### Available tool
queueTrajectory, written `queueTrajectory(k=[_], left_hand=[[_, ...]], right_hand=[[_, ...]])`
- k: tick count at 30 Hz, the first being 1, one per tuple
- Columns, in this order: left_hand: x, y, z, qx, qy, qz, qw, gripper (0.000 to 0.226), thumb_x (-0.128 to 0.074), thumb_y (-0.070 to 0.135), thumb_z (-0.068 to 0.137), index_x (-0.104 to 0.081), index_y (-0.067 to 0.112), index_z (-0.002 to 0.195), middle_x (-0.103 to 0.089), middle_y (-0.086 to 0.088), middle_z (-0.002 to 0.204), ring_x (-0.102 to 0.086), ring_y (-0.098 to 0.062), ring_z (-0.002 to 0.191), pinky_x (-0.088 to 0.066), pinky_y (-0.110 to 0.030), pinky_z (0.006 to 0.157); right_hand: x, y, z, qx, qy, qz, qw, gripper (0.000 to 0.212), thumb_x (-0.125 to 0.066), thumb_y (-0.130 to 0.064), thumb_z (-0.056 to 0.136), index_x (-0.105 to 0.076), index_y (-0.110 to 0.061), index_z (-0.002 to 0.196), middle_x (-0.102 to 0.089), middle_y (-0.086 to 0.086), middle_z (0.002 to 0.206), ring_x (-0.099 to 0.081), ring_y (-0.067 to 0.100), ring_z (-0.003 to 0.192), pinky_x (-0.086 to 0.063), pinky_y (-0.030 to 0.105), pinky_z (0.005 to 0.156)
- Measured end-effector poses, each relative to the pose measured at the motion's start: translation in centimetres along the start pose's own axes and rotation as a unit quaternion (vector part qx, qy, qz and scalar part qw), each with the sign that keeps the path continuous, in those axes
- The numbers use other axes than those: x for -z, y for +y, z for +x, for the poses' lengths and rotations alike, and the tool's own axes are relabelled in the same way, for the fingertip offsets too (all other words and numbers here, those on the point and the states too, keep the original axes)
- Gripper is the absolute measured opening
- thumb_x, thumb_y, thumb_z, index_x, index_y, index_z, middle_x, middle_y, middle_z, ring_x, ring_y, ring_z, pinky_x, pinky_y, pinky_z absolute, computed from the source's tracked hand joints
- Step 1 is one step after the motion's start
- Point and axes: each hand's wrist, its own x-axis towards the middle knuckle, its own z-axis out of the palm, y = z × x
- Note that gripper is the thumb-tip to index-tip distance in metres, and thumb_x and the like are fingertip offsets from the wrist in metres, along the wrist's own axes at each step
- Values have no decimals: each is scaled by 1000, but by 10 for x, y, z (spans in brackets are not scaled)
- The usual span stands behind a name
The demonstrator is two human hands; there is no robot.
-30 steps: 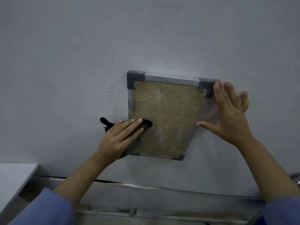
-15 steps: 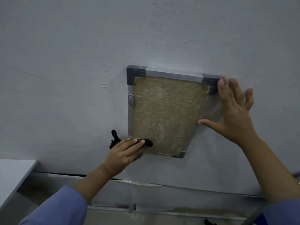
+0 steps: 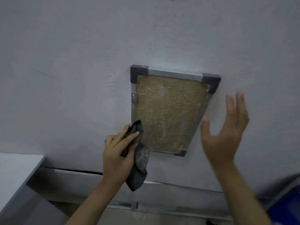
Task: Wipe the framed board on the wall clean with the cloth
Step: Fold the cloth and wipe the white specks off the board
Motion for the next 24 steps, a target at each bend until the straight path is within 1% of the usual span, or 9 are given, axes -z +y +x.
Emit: queueTrajectory(k=[3,6,8,12,15,18,20,22,24], left_hand=[[1,21,-5,60,-10,-39,997,41,-74,-6,74,-68,16,109,-60,1,123,-54,-11,98,-40,-6,88],[-1,36,-14,104,-6,-64,993,42,-72,-3,78,-66,24,109,-61,6,124,-53,-5,103,-39,-5,89],[-2,42,-22,143,-8,-89,986,45,-69,0,82,-62,33,113,-58,12,126,-52,-3,111,-38,-5,92],[-5,46,-31,220,-34,-179,958,55,-62,-1,87,-53,39,125,-55,16,131,-51,-1,122,-41,-11,96],[-1,38,-29,244,-120,-240,932,57,-62,16,88,-39,35,136,-46,20,138,-44,9,123,-45,-18,97],[9,23,-27,254,-245,-141,925,85,-63,57,75,-15,46,145,-23,24,150,-35,2,129,-41,-35,105],[16,15,-23,192,-313,-37,930,93,-58,77,69,-3,59,141,0,26,156,-12,-4,140,-17,-40,113],[17,14,-18,109,-371,13,922,86,-56,80,62,-13,68,135,3,33,153,2,0,141,-5,-45,112],[12,21,-11,84,-424,1,902,69,-63,76,64,-33,69,126,-15,43,145,-3,8,140,0,-48,112]], right_hand=[[-5,-48,-50,-138,-86,152,975,35,-56,-31,92,-53,-16,123,-55,-2,122,-50,15,117,-39,23,100],[-9,-79,-85,-374,-335,321,803,44,-56,-63,75,-48,-47,115,-52,-30,114,-54,-12,103,-44,9,83],[-11,-83,-99,-408,-380,375,740,50,-60,-61,68,-52,-43,114,-56,-32,111,-53,-20,96,-44,4,74],[-8,-76,-97,-412,-345,391,747,7,-72,-24,80,-69,-24,86,-74,-7,84,-68,8,80,-52,18,67],[0,-67,-90,-394,-355,377,760,13,-71,-8,82,-70,-21,79,-73,-5,77,-68,9,72,-52,19,63],[11,-59,-84,-361,-381,332,784,11,-71,-11,83,-70,-22,81,-73,-5,78,-68,9,74,-53,22,65],[17,-51,-82,-325,-407,294,801,5,-70,-14,84,-70,-19,85,-71,-4,81,-66,11,79,-54,28,71],[22,-43,-78,-300,-419,269,814,5,-69,-15,85,-70,-20,85,-70,-5,82,-64,11,82,-52,28,73],[28,-37,-74,-279,-422,256,823,9,-69,-14,85,-69,-23,84,-69,-8,81,-63,6,81,-49,21,71]])
